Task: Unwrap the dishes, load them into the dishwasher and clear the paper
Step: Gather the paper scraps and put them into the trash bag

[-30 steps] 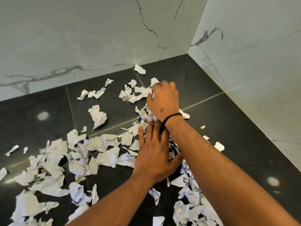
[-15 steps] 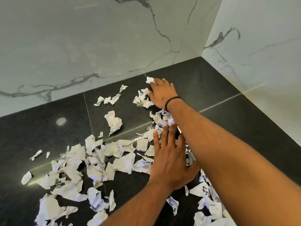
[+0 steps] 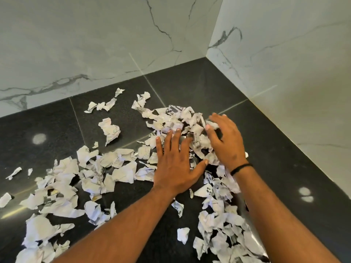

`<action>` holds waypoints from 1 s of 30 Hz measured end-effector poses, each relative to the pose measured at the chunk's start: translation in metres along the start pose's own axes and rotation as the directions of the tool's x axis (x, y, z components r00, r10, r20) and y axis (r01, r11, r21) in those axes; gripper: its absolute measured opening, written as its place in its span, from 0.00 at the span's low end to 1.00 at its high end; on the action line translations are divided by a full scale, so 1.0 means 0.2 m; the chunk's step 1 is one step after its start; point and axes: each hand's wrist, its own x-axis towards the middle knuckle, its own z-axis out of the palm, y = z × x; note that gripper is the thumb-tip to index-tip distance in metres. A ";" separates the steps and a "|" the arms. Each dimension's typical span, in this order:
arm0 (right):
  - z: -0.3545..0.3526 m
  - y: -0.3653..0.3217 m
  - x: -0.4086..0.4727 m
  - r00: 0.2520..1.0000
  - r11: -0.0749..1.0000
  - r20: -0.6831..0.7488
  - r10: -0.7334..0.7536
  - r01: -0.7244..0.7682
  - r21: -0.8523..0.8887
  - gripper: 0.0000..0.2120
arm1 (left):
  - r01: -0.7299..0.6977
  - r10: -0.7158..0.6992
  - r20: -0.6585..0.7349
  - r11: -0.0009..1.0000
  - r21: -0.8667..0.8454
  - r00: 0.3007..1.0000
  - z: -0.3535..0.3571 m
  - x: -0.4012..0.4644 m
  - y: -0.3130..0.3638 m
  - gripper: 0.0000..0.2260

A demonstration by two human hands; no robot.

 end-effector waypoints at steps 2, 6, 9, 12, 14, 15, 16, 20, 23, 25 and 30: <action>-0.04 0.11 -0.13 0.988 0.988 -0.015 0.151 -0.151 0.033 0.33 | -0.013 0.013 -0.004 1.000 0.009 1.000 0.01 0.00 -0.01 0.36; 0.00 0.13 -0.17 0.988 0.988 0.044 0.148 -0.146 -0.049 0.39 | -0.045 0.045 -0.026 0.999 0.011 0.999 0.01 0.00 -0.01 0.34; 0.06 0.06 -0.13 0.990 0.986 0.084 0.114 -0.102 -0.135 0.34 | -0.068 0.066 -0.052 0.997 -0.043 0.996 0.01 -0.01 -0.01 0.29; 0.12 -0.01 -0.10 0.991 0.986 0.116 0.064 -0.045 -0.160 0.30 | -0.059 0.036 -0.116 0.977 -0.203 0.993 -0.01 -0.02 -0.01 0.27; 0.16 -0.06 -0.08 0.988 0.983 0.152 0.026 0.002 -0.183 0.28 | -0.065 0.010 -0.165 0.941 -0.332 0.986 -0.02 -0.03 0.00 0.26; 0.19 -0.09 -0.07 0.984 0.980 0.177 0.003 0.033 -0.198 0.28 | -0.070 -0.009 -0.193 0.914 -0.399 0.981 -0.03 -0.03 -0.01 0.25; 0.21 -0.12 -0.05 0.978 0.976 0.207 -0.021 0.065 -0.210 0.27 | -0.074 -0.037 -0.222 0.877 -0.475 0.974 -0.04 -0.03 0.00 0.25; 0.32 -0.21 0.00 0.939 0.962 0.323 -0.117 0.189 -0.199 0.25 | -0.082 -0.222 -0.318 0.690 -0.719 0.922 -0.11 -0.01 0.01 0.22; 0.40 -0.25 0.01 0.913 0.933 0.363 -0.188 0.281 -0.225 0.25 | -0.092 -0.302 -0.314 0.573 -0.814 0.900 -0.21 0.06 -0.01 0.19; 0.41 -0.28 0.01 0.903 0.931 0.373 -0.216 0.305 -0.200 0.26 | -0.091 -0.338 -0.320 0.549 -0.831 0.885 -0.28 0.15 -0.09 0.15; 0.41 -0.31 0.00 0.886 0.918 0.392 -0.246 0.343 -0.200 0.26 | 0.112 -0.355 -0.482 0.880 -0.462 0.801 -0.37 0.45 -0.45 0.10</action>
